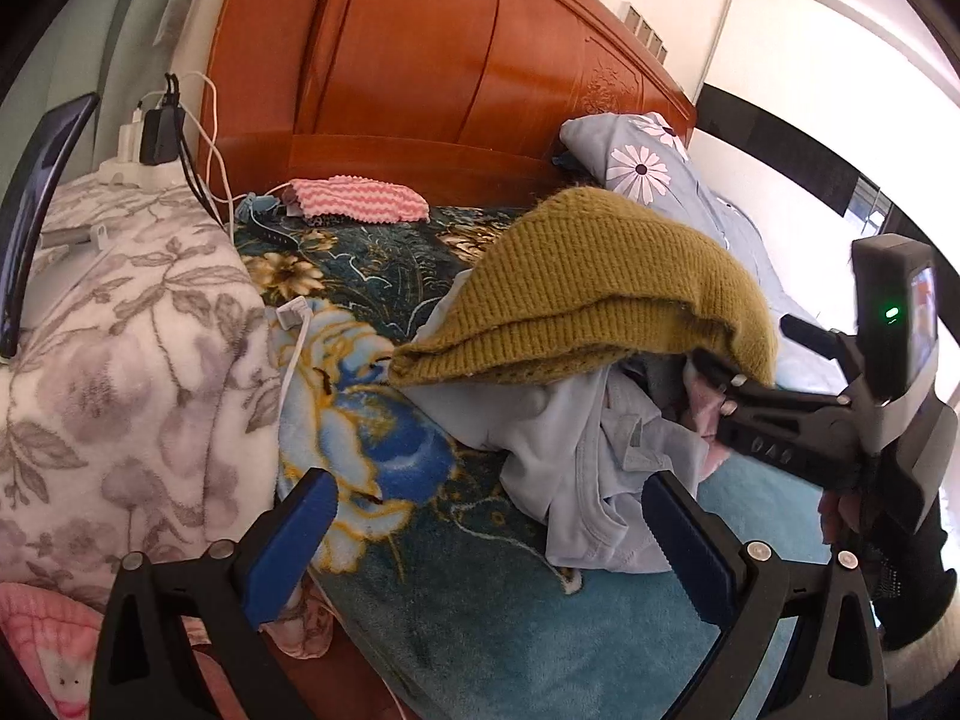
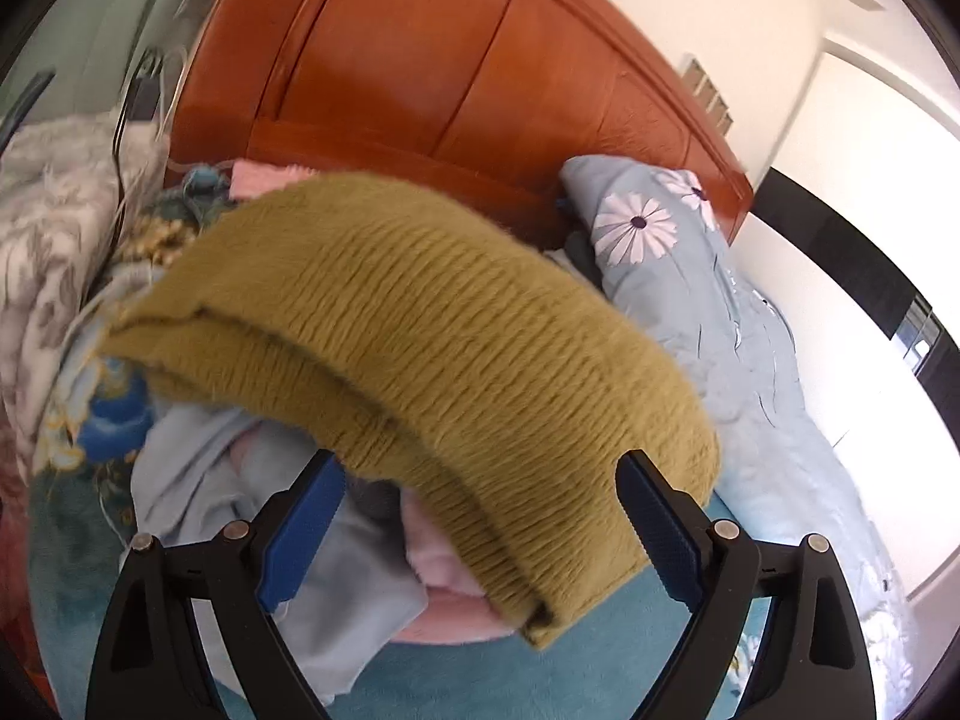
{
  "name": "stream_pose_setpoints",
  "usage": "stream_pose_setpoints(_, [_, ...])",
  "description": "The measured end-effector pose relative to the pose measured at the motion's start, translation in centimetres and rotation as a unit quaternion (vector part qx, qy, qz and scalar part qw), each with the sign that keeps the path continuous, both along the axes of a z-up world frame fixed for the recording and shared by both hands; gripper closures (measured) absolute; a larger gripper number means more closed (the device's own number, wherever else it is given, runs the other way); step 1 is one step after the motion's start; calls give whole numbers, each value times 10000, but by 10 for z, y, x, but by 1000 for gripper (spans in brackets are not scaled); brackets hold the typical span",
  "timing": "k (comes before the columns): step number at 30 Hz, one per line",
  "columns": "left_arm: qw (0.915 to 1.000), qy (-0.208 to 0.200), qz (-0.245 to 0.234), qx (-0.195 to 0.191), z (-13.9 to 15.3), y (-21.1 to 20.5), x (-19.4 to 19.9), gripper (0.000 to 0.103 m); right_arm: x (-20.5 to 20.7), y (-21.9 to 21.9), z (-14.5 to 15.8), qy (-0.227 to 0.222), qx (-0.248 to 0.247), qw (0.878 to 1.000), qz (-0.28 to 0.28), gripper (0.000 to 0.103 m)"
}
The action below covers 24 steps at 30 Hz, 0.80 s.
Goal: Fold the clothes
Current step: 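Grasp the mustard sweater vest with the right gripper and lift it off the pile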
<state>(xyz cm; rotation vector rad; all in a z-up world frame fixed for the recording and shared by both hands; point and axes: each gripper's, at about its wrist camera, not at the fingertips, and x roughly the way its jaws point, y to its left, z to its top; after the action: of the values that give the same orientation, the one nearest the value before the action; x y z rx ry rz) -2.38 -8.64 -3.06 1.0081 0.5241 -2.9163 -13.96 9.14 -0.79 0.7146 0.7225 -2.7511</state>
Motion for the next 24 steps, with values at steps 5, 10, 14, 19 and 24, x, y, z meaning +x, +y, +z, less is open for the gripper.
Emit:
stream_pose_setpoints(5, [9998,10,55,185,-3,-4,-3,0,-5,4,30,286,-422,9987,23,11])
stream_pose_setpoints(10, [9996,-62,-62,251,-8,2,-6,0,-23,-7,27,38,-446,9989,116,20])
stream_pose_setpoints(14, [9994,-140,-165,253,-11,7,-7,0,-37,-14,24,-248,-647,9975,126,40])
stream_pose_setpoints(19, [9995,-111,-174,233,-9,6,-4,0,-10,-7,21,-208,-601,9977,244,47])
stream_pose_setpoints(24, [9992,-95,-231,315,-9,9,-5,0,11,7,7,-182,-384,9988,251,46])
